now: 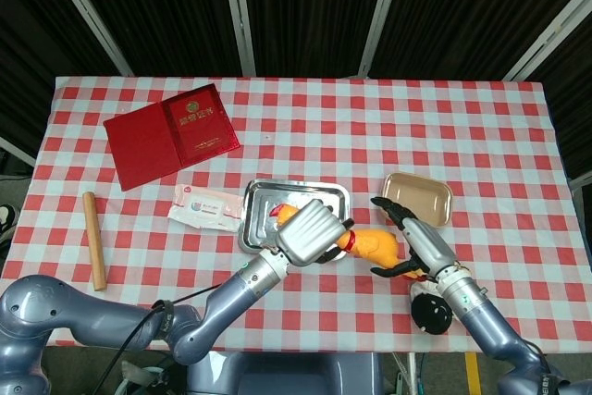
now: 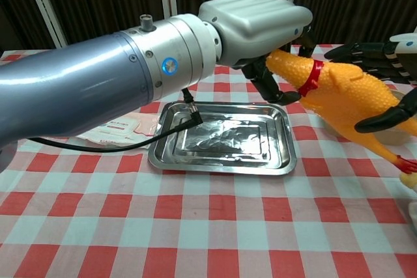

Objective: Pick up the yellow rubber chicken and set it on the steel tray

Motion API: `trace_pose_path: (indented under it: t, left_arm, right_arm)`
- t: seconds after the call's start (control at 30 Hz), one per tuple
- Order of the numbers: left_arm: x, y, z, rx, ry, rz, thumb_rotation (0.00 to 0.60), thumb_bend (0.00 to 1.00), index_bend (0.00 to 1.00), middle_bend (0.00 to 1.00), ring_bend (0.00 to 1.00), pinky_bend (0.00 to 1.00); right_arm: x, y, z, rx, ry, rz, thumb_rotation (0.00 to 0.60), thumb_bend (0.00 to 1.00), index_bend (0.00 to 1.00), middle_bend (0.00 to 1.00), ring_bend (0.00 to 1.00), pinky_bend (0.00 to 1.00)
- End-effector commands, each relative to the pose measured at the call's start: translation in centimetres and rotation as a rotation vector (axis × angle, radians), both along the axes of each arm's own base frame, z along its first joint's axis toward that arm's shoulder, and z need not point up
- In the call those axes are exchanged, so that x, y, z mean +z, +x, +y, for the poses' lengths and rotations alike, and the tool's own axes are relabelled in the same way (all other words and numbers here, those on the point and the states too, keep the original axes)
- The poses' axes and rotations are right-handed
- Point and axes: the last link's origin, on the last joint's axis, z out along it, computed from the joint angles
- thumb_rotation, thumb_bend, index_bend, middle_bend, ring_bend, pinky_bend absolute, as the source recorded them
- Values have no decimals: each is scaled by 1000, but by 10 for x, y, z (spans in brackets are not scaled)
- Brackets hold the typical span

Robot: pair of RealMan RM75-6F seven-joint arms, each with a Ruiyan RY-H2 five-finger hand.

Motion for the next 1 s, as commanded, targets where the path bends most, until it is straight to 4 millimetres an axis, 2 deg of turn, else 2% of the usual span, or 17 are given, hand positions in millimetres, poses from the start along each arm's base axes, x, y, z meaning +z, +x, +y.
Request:
trace_pose_path:
  t: [0.03,0.27,0.33,0.5,0.67,1.0]
  left_arm:
    - [-4,0,0,-11,29,6,600,754,766,768,649,712]
    - [-10,1,0,-13,41,8,600,754,765,767,649,712]
    - [-12,2,-1,-16,44,5,600,754,765,767,649,712]
    - [-14,4,-3,-18,34,-7,600,754,765,766,649,713]
    - [-11,5,-4,7,-1,-46,600,754,764,766,649,716]
    - [-4,6,-9,8,-34,-64,600,751,763,765,649,716]
  right_arm:
    - [1,-2,1,-7,-4,-1,600,147,23,61,57,61]
    - [1,-4,2,-13,-5,-2,600,147,52,68,65,73]
    - [1,-3,1,-10,-6,-2,600,147,118,102,105,124]
    - [0,-5,-2,-18,-32,3,600,190,348,262,276,312]
    - [-2,-7,-4,-38,-54,12,600,319,582,425,486,565]
    - [-2,-6,-9,-50,-93,22,600,511,953,716,816,869]
